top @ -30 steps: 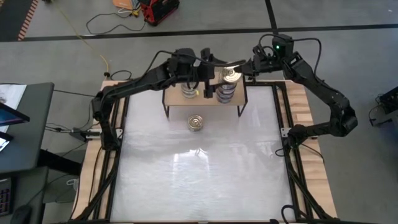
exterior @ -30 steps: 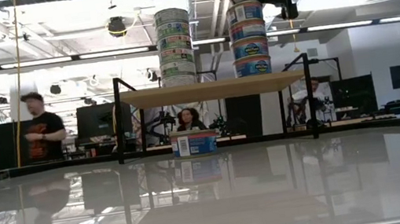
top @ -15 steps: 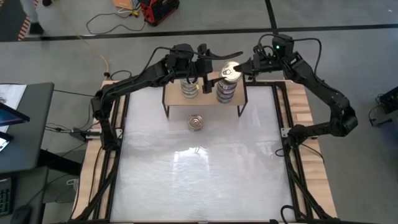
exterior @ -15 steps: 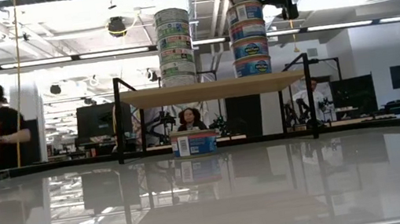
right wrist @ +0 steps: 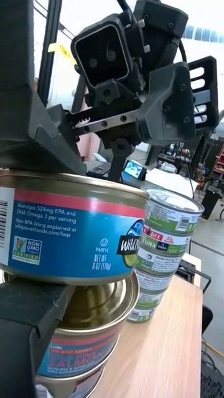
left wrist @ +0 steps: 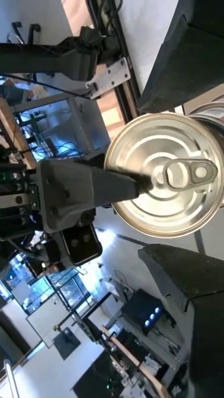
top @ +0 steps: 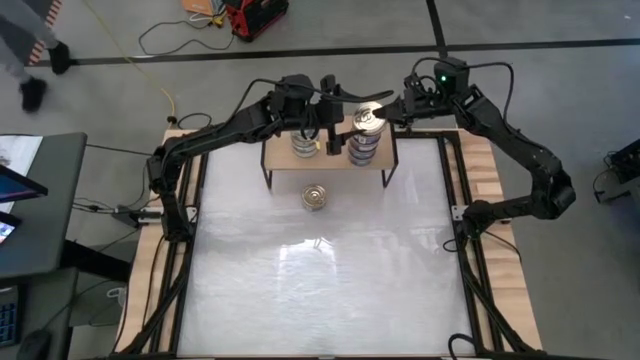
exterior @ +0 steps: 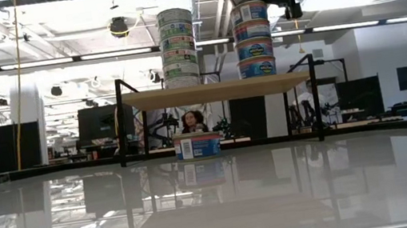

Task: Stack canned seafood by type on shelf
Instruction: Stack the blue pink tuna can on top of the other blue pink tuna cans on the shelf

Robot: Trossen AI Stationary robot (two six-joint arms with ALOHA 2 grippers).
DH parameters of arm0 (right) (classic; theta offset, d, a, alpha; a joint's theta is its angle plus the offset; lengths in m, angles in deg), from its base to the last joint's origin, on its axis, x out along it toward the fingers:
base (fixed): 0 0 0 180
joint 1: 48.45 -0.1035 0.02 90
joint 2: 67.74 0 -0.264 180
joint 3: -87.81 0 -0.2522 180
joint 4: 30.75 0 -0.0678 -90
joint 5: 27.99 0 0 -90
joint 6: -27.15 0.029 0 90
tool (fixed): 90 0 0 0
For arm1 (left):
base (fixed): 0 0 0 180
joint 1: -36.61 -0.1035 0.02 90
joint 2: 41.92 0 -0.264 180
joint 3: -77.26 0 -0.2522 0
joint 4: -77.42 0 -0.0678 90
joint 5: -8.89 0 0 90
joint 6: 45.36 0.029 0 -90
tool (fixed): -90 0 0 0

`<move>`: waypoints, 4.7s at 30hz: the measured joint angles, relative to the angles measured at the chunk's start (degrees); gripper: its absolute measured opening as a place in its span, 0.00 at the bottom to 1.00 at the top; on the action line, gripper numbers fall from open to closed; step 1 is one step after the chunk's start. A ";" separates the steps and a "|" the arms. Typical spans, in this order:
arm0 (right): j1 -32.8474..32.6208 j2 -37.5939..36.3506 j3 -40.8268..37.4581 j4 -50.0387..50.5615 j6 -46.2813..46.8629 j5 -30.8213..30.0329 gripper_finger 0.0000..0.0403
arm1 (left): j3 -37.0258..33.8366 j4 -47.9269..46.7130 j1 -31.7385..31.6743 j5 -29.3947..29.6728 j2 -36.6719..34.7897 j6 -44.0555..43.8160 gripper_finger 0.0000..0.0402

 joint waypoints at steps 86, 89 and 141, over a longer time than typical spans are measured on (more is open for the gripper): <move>-0.47 1.92 11.04 24.45 -12.33 -10.33 0.64 | -0.04 -5.40 0.75 -0.20 -0.04 -1.44 0.86; -1.25 1.92 11.04 24.41 -12.41 -10.40 0.64 | -0.04 -5.38 0.75 -0.07 -0.04 -1.40 0.86; -1.97 2.58 17.99 31.59 -11.23 -10.05 0.64 | -0.04 -5.98 0.77 0.02 -0.04 -0.26 0.86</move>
